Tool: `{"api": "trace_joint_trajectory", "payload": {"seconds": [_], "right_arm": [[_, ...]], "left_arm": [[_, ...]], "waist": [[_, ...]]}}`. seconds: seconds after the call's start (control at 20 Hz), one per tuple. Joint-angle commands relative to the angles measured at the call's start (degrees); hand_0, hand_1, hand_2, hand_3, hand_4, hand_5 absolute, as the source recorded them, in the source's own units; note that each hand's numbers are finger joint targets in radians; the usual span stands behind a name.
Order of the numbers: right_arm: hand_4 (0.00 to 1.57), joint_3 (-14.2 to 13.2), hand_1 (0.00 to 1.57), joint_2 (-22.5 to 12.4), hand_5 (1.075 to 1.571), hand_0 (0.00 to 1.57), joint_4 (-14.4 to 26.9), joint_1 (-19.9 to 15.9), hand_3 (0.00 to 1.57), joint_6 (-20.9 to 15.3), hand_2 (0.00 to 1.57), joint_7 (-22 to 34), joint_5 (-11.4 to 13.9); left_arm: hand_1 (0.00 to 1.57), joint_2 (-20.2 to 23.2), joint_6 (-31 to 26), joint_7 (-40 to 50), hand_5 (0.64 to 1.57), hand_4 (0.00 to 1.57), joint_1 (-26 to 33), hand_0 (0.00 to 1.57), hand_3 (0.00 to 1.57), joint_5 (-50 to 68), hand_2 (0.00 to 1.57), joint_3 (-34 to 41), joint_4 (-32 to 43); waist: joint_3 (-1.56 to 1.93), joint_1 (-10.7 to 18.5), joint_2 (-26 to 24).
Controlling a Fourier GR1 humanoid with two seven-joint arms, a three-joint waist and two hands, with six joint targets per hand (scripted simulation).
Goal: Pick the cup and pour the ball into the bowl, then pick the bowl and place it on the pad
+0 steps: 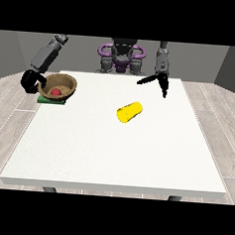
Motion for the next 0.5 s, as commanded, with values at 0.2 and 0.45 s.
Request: {"api": "trace_joint_trajectory", "payload": {"seconds": [0.2, 0.45], "right_arm": [[1.03, -1.0, 1.57, -6.0, 1.569, 1.57, 5.9, -1.4, 0.00, 1.7, 1.57, -7.9, 2.1], [1.01, -0.6, 1.57, -5.2, 1.571, 1.57, 6.8, -5.3, 0.21, 3.2, 1.57, -2.6, 1.1]], "left_arm": [[0.00, 0.6, -0.7, 6.7, 1.564, 0.00, 1.7, 0.00, 0.00, -1.2, 0.00, -2.7, -14.3], [0.00, 0.5, 0.7, 9.1, 1.563, 0.00, -0.4, 0.00, 0.00, -2.4, 0.00, -1.5, -12.2]], "waist": [[0.10, 0.8, 6.3], [-0.06, -2.1, 3.0]]}}
